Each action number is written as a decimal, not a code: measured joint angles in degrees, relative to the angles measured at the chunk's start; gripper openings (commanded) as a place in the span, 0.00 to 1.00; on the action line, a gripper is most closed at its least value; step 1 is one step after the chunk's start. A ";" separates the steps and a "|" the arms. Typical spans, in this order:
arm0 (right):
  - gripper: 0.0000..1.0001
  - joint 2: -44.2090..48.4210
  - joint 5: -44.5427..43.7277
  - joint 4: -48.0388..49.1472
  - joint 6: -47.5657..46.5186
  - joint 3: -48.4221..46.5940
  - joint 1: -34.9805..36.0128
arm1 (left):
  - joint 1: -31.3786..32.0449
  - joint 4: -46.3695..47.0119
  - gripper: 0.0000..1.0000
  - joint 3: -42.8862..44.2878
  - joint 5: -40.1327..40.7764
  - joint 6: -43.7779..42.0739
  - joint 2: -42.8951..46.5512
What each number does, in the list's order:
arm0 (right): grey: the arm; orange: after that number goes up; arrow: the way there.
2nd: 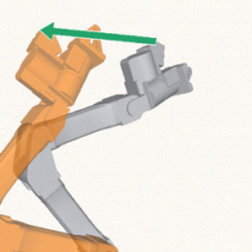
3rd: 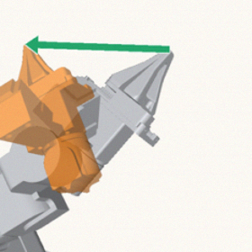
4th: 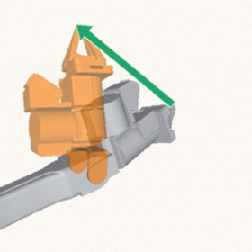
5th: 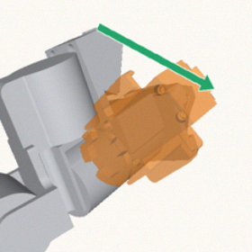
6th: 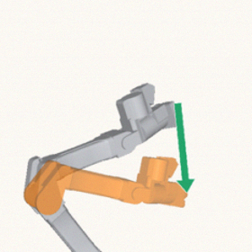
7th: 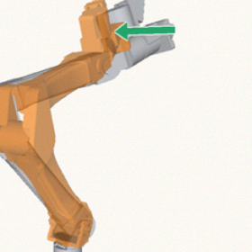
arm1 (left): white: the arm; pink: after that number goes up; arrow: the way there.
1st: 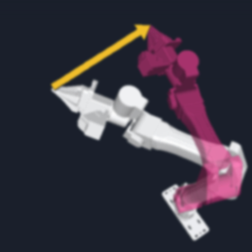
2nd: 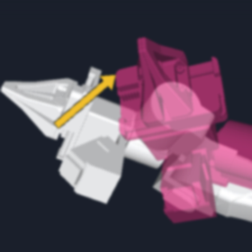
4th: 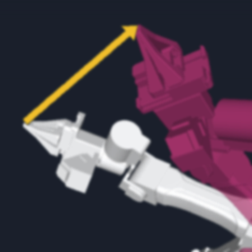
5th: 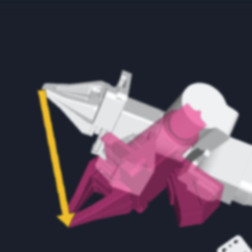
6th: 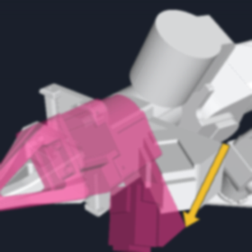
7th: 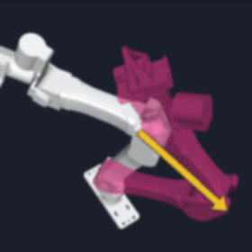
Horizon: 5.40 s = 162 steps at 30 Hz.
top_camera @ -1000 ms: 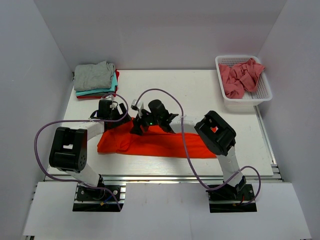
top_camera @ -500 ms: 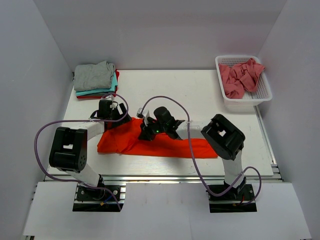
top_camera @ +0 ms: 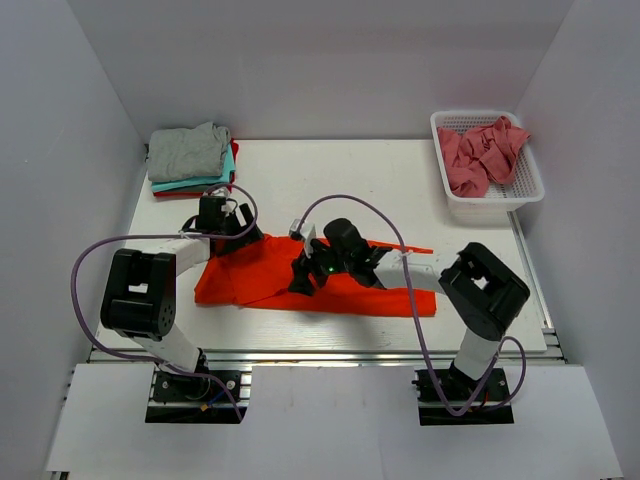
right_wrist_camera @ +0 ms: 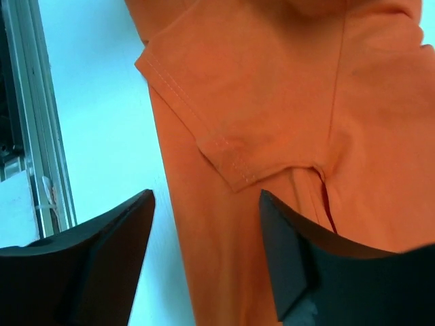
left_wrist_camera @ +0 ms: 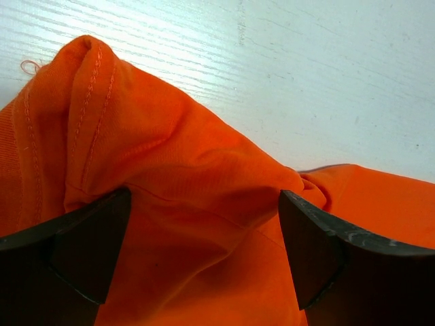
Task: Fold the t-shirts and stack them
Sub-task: Fold the other side of the tshirt into a rectangle, then rotate the tshirt 90 degrees, then grab the bottom of the folded rectangular tshirt with both arms, then fold the folded rectangular tshirt in 1/3 of the way
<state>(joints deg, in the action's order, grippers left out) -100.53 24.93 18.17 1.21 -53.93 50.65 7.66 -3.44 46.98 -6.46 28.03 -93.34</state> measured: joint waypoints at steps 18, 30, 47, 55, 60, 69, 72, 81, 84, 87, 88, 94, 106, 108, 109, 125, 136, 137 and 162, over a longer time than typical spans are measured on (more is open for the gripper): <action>0.90 6.86 -27.41 -18.27 19.41 3.96 -13.38 | 1.75 -9.99 1.00 3.85 0.31 -3.17 13.29; 0.90 11.30 -35.78 -25.90 25.35 8.96 -24.44 | 3.34 -4.24 1.00 -3.06 -4.90 -2.51 3.89; 0.90 25.18 -31.87 -29.75 17.75 14.51 -30.36 | 3.72 -4.98 1.00 27.89 -4.55 -3.52 -22.10; 0.90 17.57 -29.62 -27.34 14.29 14.34 -30.27 | 3.76 -8.52 1.00 63.23 -10.69 -8.15 -45.75; 0.90 17.00 -23.30 -25.59 10.95 14.01 -27.71 | 3.89 -7.93 1.00 85.48 -19.28 -8.44 -60.83; 0.90 14.60 -8.55 -24.50 10.12 12.48 -14.32 | 7.02 4.66 1.00 95.38 -21.88 1.01 -70.40; 0.90 15.34 -4.96 -27.45 9.18 12.46 -8.63 | 8.79 9.18 1.00 96.24 -21.20 4.26 -72.22; 0.90 22.43 -3.10 -39.54 8.50 12.46 -2.36 | 12.31 11.67 1.00 96.26 -16.09 7.28 -72.65; 0.90 24.44 -4.46 -39.82 9.33 12.46 -2.36 | 12.33 11.65 1.00 96.26 -15.52 7.41 -72.63; 0.90 27.80 -6.80 -39.47 10.43 12.46 -2.38 | 12.33 10.62 1.00 95.65 -15.13 7.08 -71.73; 0.90 29.07 -7.32 -39.06 10.69 12.48 -2.38 | 12.33 10.21 1.00 94.99 -14.99 6.78 -70.99; 0.90 32.44 -10.69 -36.46 13.27 12.48 -2.49 | 12.37 4.81 1.00 91.71 -12.52 1.95 -63.36; 0.90 26.21 -17.35 -34.07 19.06 15.56 -2.54 | 12.52 -7.19 1.00 57.72 -4.09 -7.06 -19.26; 0.90 24.72 -17.51 -34.10 19.41 15.82 -2.54 | 12.92 -7.80 1.00 43.17 -2.64 -6.75 -8.55; 0.88 24.06 -17.53 -34.12 19.58 15.89 -2.54 | 13.27 -7.41 1.00 35.56 -1.88 -6.56 -3.78; 0.71 23.12 -18.01 -31.06 26.82 18.27 -2.54 | 25.14 -27.58 1.00 -5.81 -4.44 -0.59 19.69; 0.48 21.42 -18.75 -29.14 29.88 18.36 -2.58 | 30.97 -29.22 0.62 -7.28 -6.93 -0.50 13.07; 0.46 21.38 -18.78 -29.14 29.90 18.36 -2.58 | 31.19 -29.35 0.60 -7.28 -7.02 -0.57 12.98; 0.00 20.57 -19.04 -32.04 26.21 13.84 -2.58 | 32.35 -31.10 0.00 1.20 -5.14 -2.64 10.60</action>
<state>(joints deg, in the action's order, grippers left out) -79.96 5.89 -13.87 27.42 -40.10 48.07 40.01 -34.54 48.18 -11.60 25.39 -82.74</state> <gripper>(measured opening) 0.012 0.031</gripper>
